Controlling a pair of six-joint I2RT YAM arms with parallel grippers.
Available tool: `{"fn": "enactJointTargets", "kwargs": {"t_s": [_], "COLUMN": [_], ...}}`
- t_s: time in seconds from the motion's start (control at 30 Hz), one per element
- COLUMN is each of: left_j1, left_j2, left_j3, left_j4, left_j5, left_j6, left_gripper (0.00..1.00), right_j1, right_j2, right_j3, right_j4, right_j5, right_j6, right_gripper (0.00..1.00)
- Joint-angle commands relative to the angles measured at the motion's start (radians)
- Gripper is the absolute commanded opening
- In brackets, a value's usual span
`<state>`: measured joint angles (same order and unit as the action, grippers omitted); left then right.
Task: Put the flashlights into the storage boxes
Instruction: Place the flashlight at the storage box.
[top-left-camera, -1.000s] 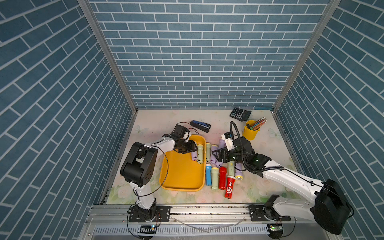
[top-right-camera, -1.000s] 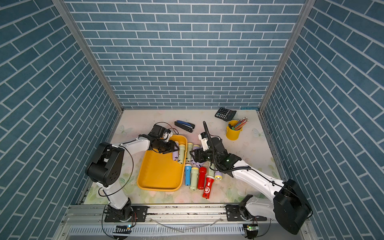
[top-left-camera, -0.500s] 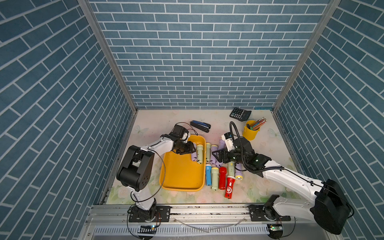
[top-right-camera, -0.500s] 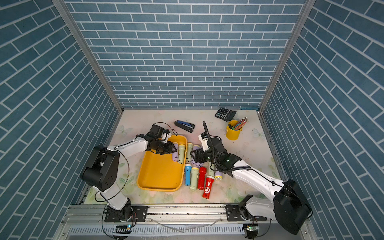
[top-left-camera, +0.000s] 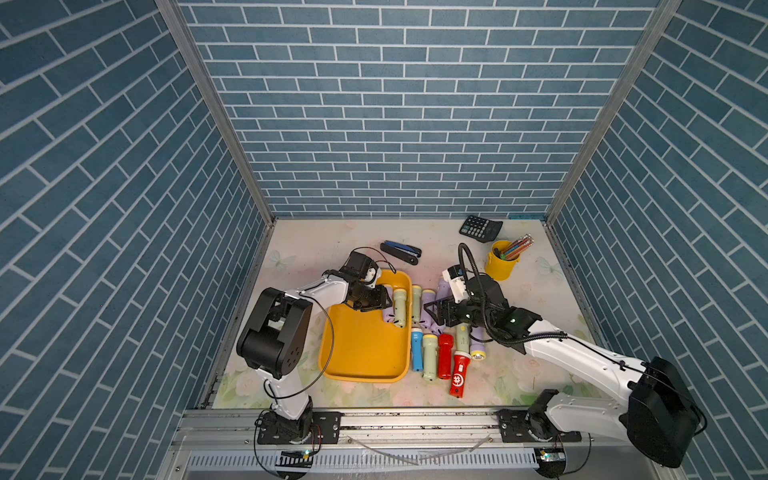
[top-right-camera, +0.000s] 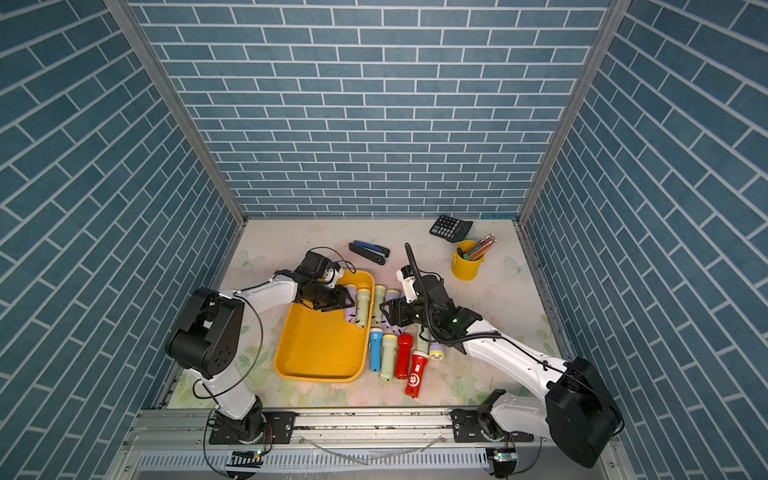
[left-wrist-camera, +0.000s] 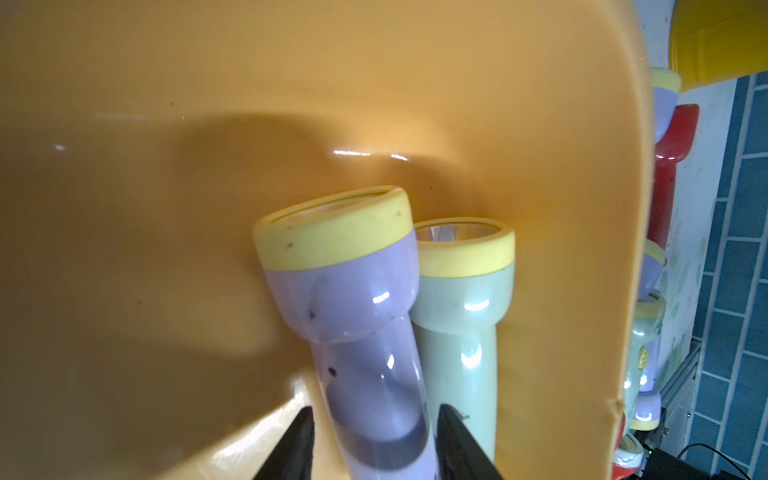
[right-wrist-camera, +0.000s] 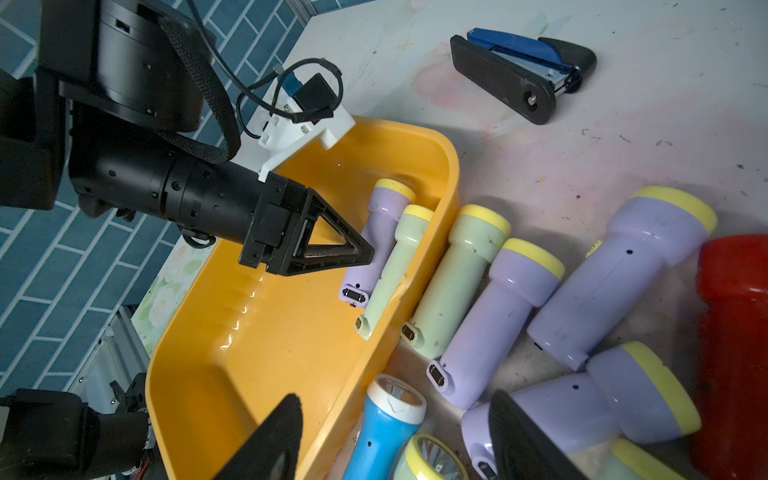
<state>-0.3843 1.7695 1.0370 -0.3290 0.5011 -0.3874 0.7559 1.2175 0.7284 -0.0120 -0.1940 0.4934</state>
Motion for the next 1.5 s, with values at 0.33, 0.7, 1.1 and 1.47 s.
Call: {"fn": "enactJointTargets", "kwargs": {"t_s": [0.33, 0.7, 1.1, 1.47], "left_j1": [0.003, 0.003, 0.003, 0.002], "left_j2": [0.018, -0.043, -0.149, -0.318], "left_j3": [-0.001, -0.057, -0.066, -0.041], "left_j4": [-0.048, -0.038, -0.050, -0.102], "left_j5": [0.022, 0.056, 0.033, -0.067], "left_j6": [0.033, 0.018, 0.005, 0.062], "left_gripper": [0.41, 0.42, 0.51, 0.51], "right_j1": [-0.005, -0.004, -0.007, -0.089], "right_j2": [-0.011, -0.014, -0.035, -0.049], "right_j3": [0.027, 0.019, 0.033, 0.139], "right_j4": [0.008, 0.009, -0.052, -0.469], "right_j5": [0.001, -0.004, 0.023, 0.137], "right_j6": [0.007, 0.017, 0.019, 0.021], "right_gripper": [0.71, 0.72, 0.72, 0.72]}}
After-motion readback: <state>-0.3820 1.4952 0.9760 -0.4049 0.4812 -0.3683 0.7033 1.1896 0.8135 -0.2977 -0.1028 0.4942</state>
